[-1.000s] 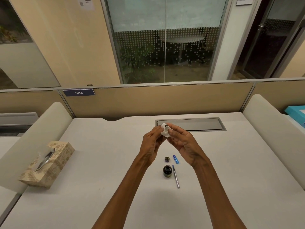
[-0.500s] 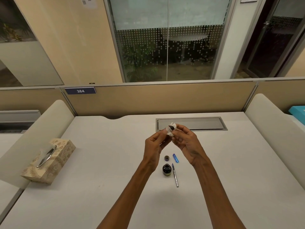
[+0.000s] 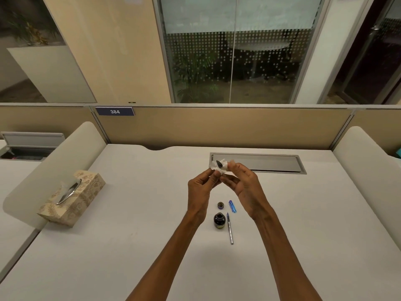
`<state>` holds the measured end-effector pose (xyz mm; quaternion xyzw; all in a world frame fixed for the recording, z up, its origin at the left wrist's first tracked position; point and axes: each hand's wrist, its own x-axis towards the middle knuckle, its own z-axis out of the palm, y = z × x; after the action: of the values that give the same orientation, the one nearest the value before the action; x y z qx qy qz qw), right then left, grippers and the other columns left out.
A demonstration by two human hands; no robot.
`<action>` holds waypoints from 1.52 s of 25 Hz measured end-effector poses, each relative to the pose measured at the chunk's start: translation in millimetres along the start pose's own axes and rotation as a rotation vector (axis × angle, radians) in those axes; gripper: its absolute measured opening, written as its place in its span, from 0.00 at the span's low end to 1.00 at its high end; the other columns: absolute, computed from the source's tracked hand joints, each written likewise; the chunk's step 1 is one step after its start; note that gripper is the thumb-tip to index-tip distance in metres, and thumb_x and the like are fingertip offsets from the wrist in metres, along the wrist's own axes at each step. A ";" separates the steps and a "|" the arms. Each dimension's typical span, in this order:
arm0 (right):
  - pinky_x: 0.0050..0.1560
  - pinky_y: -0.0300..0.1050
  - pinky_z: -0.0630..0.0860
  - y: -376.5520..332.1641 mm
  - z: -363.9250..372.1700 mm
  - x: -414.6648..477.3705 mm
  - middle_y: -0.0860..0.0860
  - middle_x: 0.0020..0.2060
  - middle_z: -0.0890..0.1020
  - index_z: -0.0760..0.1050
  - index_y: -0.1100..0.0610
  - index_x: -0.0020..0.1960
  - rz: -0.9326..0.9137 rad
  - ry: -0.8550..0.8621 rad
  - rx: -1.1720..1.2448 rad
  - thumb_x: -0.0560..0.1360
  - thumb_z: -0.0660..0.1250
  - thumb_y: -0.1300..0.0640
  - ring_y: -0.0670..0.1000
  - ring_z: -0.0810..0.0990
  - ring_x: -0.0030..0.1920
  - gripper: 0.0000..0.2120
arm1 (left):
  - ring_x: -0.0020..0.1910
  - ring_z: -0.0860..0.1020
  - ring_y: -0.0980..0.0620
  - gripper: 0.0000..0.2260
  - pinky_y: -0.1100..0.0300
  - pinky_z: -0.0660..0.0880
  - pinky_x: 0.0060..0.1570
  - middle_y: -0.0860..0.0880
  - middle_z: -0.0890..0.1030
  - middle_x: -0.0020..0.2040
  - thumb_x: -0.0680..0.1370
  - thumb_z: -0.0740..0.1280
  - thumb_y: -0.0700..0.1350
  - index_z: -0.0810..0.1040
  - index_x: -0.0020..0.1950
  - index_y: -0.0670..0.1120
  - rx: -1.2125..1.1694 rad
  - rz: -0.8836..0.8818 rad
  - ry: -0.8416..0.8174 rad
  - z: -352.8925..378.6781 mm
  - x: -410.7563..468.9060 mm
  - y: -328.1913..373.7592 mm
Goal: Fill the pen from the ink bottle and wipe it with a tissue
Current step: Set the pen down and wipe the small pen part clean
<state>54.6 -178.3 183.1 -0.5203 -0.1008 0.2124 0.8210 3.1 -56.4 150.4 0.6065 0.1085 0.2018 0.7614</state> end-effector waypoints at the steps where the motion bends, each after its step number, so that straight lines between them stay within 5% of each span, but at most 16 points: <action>1: 0.53 0.44 0.82 0.5 -1.4 1.2 0.57 0.53 0.85 0.79 0.64 0.55 0.016 0.002 0.013 0.80 0.64 0.57 0.55 0.85 0.50 0.11 | 0.58 0.83 0.49 0.13 0.53 0.79 0.61 0.47 0.85 0.58 0.80 0.67 0.42 0.81 0.64 0.45 0.036 -0.001 -0.003 -0.6 0.0 0.7; 8: 0.50 0.43 0.82 8.1 -7.4 9.3 0.57 0.47 0.86 0.79 0.61 0.50 0.156 -0.018 0.111 0.74 0.69 0.65 0.56 0.85 0.49 0.05 | 0.57 0.82 0.47 0.12 0.50 0.79 0.61 0.45 0.82 0.56 0.81 0.65 0.43 0.80 0.64 0.42 0.190 0.056 0.050 -3.3 -0.8 -9.4; 13: 0.55 0.44 0.81 14.8 -5.3 14.3 0.54 0.49 0.85 0.80 0.60 0.59 0.184 -0.085 0.086 0.70 0.72 0.62 0.53 0.84 0.53 0.17 | 0.53 0.82 0.44 0.14 0.51 0.80 0.58 0.44 0.85 0.50 0.78 0.69 0.42 0.82 0.63 0.44 0.183 0.103 0.172 -11.4 -6.1 -11.5; 17: 0.58 0.42 0.79 25.1 1.4 17.1 0.56 0.54 0.85 0.82 0.59 0.57 0.197 -0.117 -0.100 0.72 0.72 0.60 0.54 0.84 0.56 0.13 | 0.46 0.80 0.47 0.13 0.50 0.80 0.54 0.41 0.82 0.45 0.79 0.68 0.40 0.81 0.63 0.47 0.366 0.171 0.091 -35.3 -8.7 -7.7; 28: 0.50 0.41 0.81 62.0 98.6 -9.8 0.57 0.47 0.86 0.84 0.62 0.48 0.335 -0.159 0.010 0.73 0.71 0.68 0.53 0.85 0.48 0.06 | 0.51 0.81 0.54 0.16 0.61 0.79 0.53 0.48 0.82 0.49 0.77 0.70 0.36 0.81 0.64 0.45 0.485 0.281 0.061 -139.7 -47.9 29.8; 38: 0.54 0.45 0.81 116.2 222.2 -45.0 0.59 0.50 0.86 0.82 0.65 0.55 0.454 -0.461 -0.175 0.76 0.71 0.53 0.56 0.85 0.50 0.15 | 0.46 0.83 0.48 0.08 0.59 0.81 0.47 0.44 0.84 0.47 0.77 0.70 0.34 0.85 0.55 0.37 0.560 0.412 0.383 -269.7 -112.3 53.4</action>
<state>-99.7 24.5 178.8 -0.5362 -0.1835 0.4924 0.6606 -217.3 141.4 128.3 0.7511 0.1752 0.4224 0.4761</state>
